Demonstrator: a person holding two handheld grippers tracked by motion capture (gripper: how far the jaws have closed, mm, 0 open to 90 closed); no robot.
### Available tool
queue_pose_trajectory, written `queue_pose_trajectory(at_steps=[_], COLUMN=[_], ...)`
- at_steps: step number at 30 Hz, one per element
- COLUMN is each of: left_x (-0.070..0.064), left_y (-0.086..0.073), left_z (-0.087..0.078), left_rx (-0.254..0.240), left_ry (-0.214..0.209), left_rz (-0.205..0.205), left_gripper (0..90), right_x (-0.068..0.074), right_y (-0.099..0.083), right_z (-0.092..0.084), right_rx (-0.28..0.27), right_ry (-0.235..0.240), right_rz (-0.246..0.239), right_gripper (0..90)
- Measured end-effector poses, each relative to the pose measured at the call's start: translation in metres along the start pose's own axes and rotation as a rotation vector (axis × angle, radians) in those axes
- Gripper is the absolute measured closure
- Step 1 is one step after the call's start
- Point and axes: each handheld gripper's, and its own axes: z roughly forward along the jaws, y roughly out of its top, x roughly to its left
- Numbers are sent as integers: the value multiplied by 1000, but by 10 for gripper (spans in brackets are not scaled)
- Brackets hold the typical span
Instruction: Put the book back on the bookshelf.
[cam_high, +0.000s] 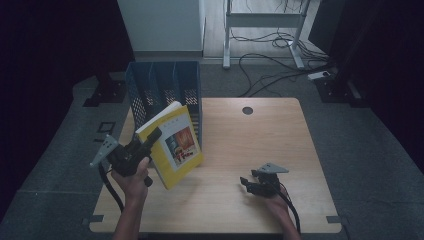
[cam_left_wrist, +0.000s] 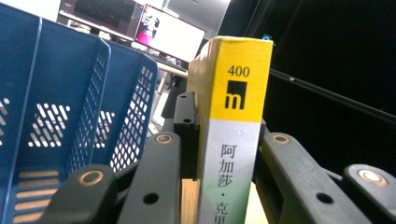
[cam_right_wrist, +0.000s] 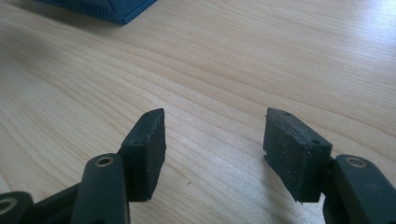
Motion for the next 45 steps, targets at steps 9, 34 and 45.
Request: queue_pose_trajectory(at_steps=[9, 34, 45], left_x=[1, 16, 16], left_y=[18, 32, 40], left_z=[8, 48, 58], left_rx=[-12, -16, -4], left_ry=[48, 189, 212], left_rz=[15, 50, 80], left_gripper=[753, 753, 754], right_x=[-2, 2, 2], right_y=[0, 1, 1], right_z=[1, 5, 5], right_rx=[8, 50, 50], right_ry=[7, -15, -27], right_rz=[25, 11, 10], right_gripper=[382, 369, 371])
